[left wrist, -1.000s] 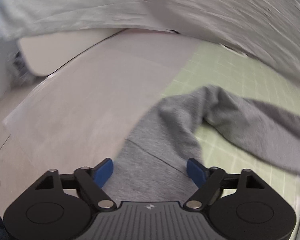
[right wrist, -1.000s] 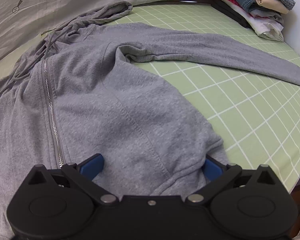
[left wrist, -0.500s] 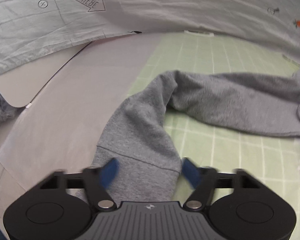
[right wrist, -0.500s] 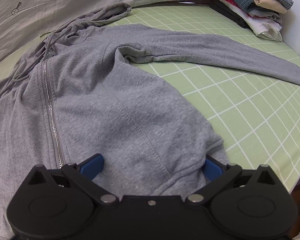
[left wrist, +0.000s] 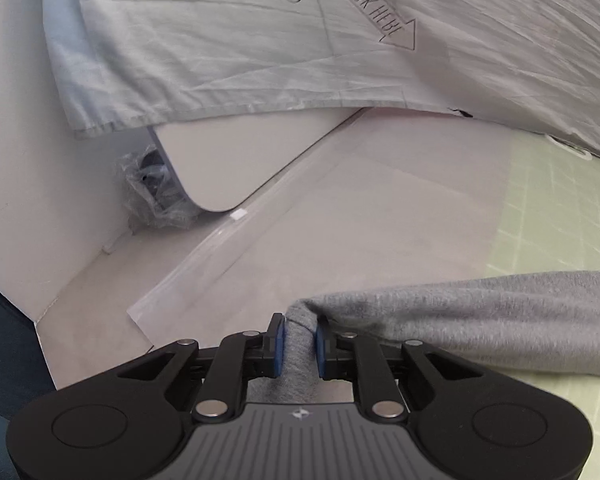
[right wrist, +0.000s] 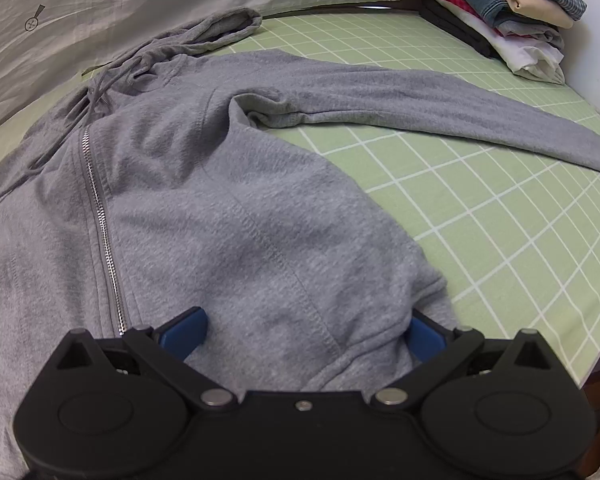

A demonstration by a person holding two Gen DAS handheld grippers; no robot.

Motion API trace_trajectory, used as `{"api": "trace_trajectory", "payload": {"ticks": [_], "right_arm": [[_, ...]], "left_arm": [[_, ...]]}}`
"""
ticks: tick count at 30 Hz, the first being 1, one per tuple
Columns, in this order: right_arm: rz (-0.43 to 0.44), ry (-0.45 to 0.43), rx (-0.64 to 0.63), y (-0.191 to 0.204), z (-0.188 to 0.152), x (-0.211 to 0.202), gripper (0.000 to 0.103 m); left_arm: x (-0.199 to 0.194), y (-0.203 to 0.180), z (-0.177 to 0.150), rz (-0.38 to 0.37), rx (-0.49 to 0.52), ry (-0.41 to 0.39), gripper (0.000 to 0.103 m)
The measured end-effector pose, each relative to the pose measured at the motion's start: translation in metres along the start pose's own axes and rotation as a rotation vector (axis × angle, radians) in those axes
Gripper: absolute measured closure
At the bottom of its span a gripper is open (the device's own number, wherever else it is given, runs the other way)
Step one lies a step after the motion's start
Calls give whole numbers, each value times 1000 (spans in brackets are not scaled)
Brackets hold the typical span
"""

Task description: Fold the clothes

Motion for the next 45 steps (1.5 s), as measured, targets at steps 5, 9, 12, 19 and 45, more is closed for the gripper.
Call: {"api": "trace_trajectory", "payload": {"ticks": [5, 9, 12, 19, 45], "right_arm": [[13, -2, -14, -4, 1, 1, 0], [28, -11, -52, -6, 2, -3, 0], [31, -54, -107, -10, 6, -12, 0], [67, -139, -222, -45, 31, -25, 0], [383, 13, -138, -62, 57, -28, 40]], "left_arm": [[-8, -13, -9, -22, 12, 18, 66], [-18, -25, -15, -44, 20, 24, 49], [-38, -44, -15, -83, 43, -1, 45], [-93, -121, -36, -245, 109, -10, 44], [-172, -284, -103, -394, 281, 75, 40]]}}
Point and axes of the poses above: each gripper's, at about its wrist camera, not at the fingertips, and x roughly the way its jaws point, y to its left, z to its top, the point moved 10 cm from there along x, roughly the way its jaws point, and after that the axes turned 1 degree about x, right-handed, at the moved point
